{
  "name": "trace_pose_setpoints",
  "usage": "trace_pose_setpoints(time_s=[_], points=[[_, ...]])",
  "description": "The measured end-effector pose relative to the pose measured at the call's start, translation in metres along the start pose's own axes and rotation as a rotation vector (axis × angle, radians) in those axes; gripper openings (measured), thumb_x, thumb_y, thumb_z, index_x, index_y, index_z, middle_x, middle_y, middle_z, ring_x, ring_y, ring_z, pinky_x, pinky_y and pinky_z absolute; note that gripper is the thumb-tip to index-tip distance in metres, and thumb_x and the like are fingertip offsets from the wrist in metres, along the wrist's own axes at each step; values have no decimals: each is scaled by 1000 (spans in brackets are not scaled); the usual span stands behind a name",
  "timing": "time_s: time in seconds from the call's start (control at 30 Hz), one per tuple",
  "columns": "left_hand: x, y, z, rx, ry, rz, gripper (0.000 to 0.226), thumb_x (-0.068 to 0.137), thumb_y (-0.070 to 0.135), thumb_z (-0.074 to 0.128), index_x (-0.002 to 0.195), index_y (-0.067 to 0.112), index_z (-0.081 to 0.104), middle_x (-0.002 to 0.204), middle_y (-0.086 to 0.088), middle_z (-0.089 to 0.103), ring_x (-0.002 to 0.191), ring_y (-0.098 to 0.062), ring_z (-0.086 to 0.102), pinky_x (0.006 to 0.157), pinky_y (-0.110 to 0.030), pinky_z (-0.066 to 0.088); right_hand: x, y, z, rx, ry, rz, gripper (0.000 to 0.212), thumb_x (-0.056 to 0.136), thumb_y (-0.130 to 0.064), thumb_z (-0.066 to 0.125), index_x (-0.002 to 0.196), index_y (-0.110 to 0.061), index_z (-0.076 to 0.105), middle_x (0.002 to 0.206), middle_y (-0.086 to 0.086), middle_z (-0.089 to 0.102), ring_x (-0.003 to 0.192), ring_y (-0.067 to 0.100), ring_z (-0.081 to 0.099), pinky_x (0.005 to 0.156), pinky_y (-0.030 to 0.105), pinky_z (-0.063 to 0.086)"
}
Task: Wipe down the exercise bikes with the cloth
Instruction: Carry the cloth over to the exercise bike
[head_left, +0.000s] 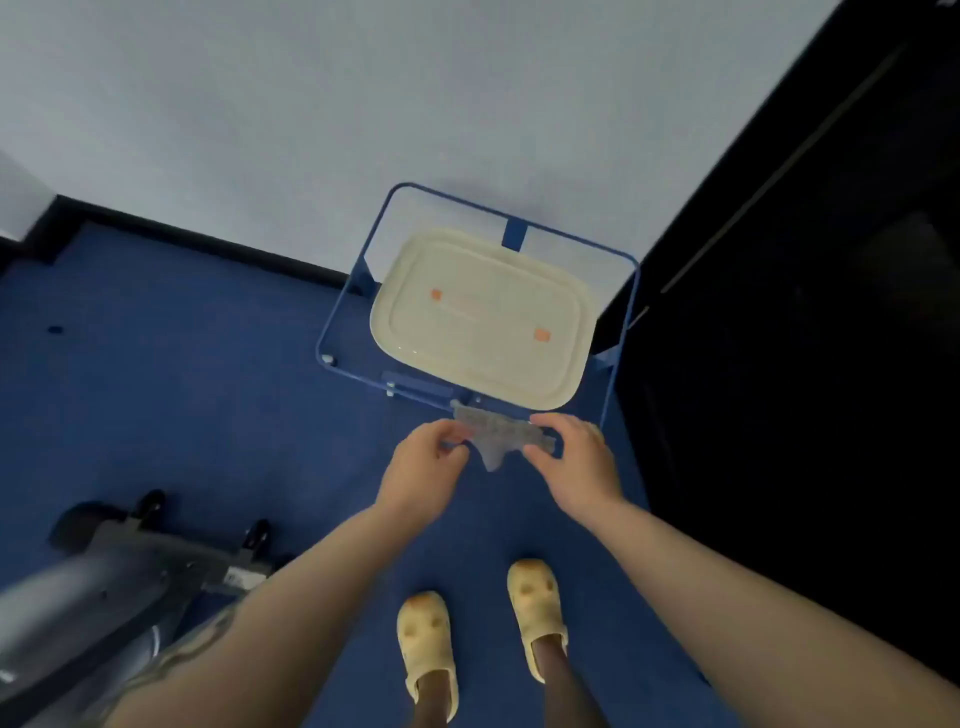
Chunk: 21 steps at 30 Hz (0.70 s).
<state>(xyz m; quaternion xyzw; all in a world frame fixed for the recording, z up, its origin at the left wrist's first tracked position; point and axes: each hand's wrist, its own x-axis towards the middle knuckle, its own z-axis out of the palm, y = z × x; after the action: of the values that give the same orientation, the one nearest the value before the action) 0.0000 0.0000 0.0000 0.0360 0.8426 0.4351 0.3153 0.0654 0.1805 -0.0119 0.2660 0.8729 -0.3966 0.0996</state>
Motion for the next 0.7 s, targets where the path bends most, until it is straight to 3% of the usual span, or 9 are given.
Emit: trace_pose_setpoints(time_s=[0.1,0.2,0.37,0.5,0.6,0.7], points=[[8,-14,12,-25,11,-43,26,94,13,52,110,28,66,108,12,63,91,-3,58,67,-16,44,19,7,16,-69,-31,34,41,85,-29,73,124,-25,63,117,-6,64,111,17,56,95,36,47],[3,-27,23,-69,-5,-76,24,95,15,53,106,33,63,108,14,62,88,3,57,63,-7,40,27,14,27,-67,-28,50,25,83,-32,76,106,-25,71,94,-9,69,94,16,62,83,37,51],[-6,-38,18,-68,30,-80,26,95,12,53,109,30,66,109,13,63,89,2,57,66,-5,40,33,17,23,-47,23,-29,7,84,-32,75,80,-26,73,76,-11,66,76,13,61,60,31,48],[-15,-30,0,-82,81,-85,26,94,11,53,104,32,64,110,10,64,93,1,58,66,-4,41,25,2,6,-53,11,-81,14,87,-32,71,75,-27,67,71,-13,61,69,8,57,57,28,42],[-29,-10,-19,-102,139,-76,27,94,9,53,105,30,65,110,10,65,94,1,58,70,-5,40,3,-25,-9,-57,-34,-146,11,92,-35,64,85,-27,62,74,-14,61,71,8,58,56,24,41],[-54,16,-42,-137,214,-65,26,94,6,54,108,24,67,108,11,65,96,-2,59,79,-13,42,-28,-57,-29,-26,-71,-238,15,97,-37,56,85,-30,50,66,-15,55,63,5,52,52,24,36]])
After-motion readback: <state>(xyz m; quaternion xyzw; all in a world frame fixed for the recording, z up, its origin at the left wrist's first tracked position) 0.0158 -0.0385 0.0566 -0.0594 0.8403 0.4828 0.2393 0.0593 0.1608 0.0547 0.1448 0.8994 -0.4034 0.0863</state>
